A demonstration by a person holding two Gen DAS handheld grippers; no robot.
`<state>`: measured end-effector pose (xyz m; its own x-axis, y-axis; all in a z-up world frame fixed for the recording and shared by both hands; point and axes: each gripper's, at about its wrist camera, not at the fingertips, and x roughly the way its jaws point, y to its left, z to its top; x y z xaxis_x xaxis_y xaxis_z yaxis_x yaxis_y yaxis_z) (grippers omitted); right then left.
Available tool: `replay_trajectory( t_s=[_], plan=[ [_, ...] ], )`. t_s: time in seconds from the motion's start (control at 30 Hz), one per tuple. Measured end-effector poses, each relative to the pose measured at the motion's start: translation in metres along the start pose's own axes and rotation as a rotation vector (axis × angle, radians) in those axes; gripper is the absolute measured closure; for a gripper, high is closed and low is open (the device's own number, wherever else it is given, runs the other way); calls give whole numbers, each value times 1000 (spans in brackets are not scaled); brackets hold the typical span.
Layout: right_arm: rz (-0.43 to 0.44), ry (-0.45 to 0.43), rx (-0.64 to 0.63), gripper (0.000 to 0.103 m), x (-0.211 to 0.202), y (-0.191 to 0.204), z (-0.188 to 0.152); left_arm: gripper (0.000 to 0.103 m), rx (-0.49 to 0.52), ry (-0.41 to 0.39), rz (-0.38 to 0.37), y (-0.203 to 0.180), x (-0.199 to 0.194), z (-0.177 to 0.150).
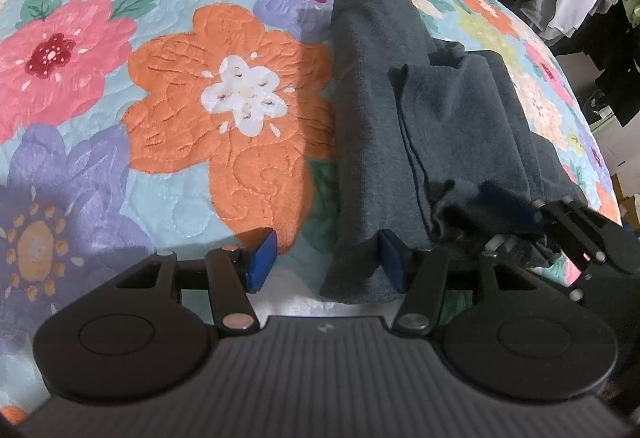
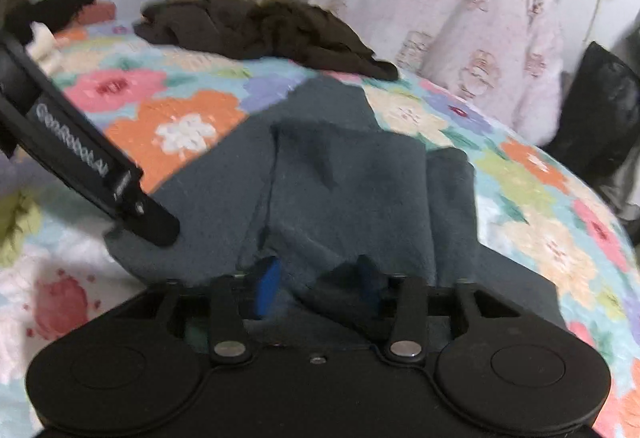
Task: Fold clothes
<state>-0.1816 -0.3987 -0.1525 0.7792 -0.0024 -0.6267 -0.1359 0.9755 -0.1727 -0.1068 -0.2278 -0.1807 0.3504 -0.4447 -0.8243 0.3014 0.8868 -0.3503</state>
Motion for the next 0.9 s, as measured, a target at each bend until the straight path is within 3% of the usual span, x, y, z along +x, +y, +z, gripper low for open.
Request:
replay_trajectory(
  t_s=[0.03,0.1,0.23,0.3,0.4,0.47,0.6,0.63,0.67,0.73,0.83,0.9],
  plan=[
    [0,-33,64,103,-6,-9,0,48,0,0,0,0,0,0],
    [-3,-100,190,103,-17,-28,0,48,0,0,0,0,0,0],
    [-179,-221,425,103,-54,-65,-17,48,-2,0,3,0,1,1],
    [-269,-203,546,103,-63,-81,-33,48,2,0,6,0,1,1],
    [-367,-100,689,102,-61,-99,-58,48,6,-1,11,-1,1,1],
    [-354,-36,779,100,-56,-112,-74,48,5,-3,10,0,1,1],
    [-252,-73,861,91,-66,-119,-87,48,-4,-45,4,0,-7,2],
    [-223,-89,865,85,-69,-119,-88,48,1,-78,2,-2,-13,2],
    [-178,-108,857,67,-71,-118,-85,48,11,-118,-8,-4,-20,3],
    [-120,-134,829,49,-66,-113,-77,48,31,-198,-40,-9,-33,5],
    [-35,-170,785,46,-60,-106,-64,48,67,-250,-107,-21,-37,13],
    [-38,-110,764,44,-42,-106,-57,48,111,-236,-129,-34,-27,26]
  ],
)
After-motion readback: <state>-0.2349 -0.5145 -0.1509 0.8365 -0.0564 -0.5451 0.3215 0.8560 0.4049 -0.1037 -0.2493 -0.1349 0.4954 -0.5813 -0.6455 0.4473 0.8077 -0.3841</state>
